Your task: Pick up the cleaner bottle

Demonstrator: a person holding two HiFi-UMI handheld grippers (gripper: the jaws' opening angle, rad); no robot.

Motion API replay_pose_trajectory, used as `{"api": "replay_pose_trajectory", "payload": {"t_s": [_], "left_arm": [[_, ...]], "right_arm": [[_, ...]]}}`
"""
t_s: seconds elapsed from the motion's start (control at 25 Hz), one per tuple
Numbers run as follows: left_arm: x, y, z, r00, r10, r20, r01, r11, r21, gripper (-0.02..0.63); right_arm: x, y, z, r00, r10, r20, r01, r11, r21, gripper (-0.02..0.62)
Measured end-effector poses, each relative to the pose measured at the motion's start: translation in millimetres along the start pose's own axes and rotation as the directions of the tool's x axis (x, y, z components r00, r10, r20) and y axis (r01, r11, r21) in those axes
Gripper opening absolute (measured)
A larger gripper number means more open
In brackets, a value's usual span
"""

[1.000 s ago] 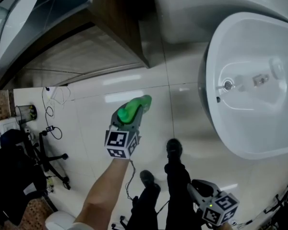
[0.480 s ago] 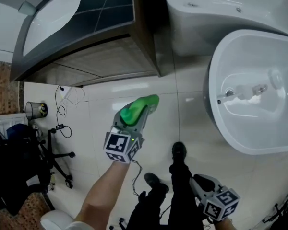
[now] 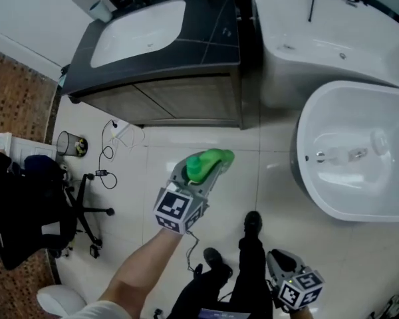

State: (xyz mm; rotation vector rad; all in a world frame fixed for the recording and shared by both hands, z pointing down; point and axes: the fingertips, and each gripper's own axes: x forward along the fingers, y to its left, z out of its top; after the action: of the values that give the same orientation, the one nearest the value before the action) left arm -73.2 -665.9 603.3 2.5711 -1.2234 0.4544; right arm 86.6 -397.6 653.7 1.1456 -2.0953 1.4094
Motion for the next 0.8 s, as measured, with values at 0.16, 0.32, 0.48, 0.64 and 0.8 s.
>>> {"api": "replay_pose_trajectory", "payload": {"t_s": [0.16,0.32,0.48,0.64,0.8], "left_arm": [[-47,-8,49,0.999,0.012,0.05,-0.012,1.0,0.006,0.164],[-81,-13,75,0.997,0.019,0.072,-0.02,1.0,0.012,0.164],[-110,-21,105,0.994,0.028,0.102,-0.031,0.999,0.026,0.164],[-138,-33,134,0.99,0.027,0.137,-0.033,0.999,0.039,0.164],[-169,-42,163,0.987,0.03,0.157,-0.038,0.998,0.05,0.164]], "right_arm": [[-25,26,13,0.999,-0.007,0.046,0.009,0.999,-0.052,0.067],[-47,45,15,0.997,-0.016,0.073,0.023,0.996,-0.092,0.067],[-67,58,20,0.994,-0.025,0.104,0.037,0.993,-0.115,0.067],[-84,71,27,0.991,-0.019,0.133,0.039,0.989,-0.144,0.067],[-98,93,40,0.985,0.007,0.173,0.024,0.985,-0.172,0.067]]}}
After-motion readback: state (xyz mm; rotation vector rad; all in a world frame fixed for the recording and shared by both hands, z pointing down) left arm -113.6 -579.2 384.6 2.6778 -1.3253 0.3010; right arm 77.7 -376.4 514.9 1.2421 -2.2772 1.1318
